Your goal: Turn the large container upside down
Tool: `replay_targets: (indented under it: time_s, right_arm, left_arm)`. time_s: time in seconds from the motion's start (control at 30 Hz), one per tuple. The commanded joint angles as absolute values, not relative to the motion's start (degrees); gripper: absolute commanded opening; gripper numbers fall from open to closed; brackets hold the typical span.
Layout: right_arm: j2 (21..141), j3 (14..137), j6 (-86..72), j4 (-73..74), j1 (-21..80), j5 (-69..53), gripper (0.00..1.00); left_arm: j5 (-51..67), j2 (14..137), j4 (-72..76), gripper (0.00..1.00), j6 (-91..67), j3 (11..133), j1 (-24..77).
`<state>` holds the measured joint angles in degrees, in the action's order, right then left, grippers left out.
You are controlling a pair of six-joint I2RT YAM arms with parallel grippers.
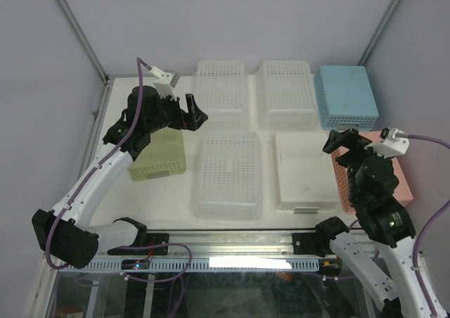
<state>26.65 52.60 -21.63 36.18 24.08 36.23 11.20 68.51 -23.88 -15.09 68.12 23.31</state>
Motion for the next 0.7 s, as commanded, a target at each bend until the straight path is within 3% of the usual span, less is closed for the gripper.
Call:
replay_targets:
  time_s: [0.0,0.2,0.67]
  right_arm:
    - [20.6,47.6,-19.3,22.9,23.8,39.8,0.99]
    - [15.2,43.2,-20.9,18.4,23.8,41.2,0.99]
    - [17.3,42.6,-23.3,19.5,23.8,41.5,0.99]
  left_arm:
    - [15.3,65.6,-18.9,0.99,-12.6,65.7,24.2]
    - [16.0,65.0,-17.4,0.99,-12.4,64.7,24.3]
    - [16.0,66.0,-16.3,0.99,-13.3,64.6,24.3]
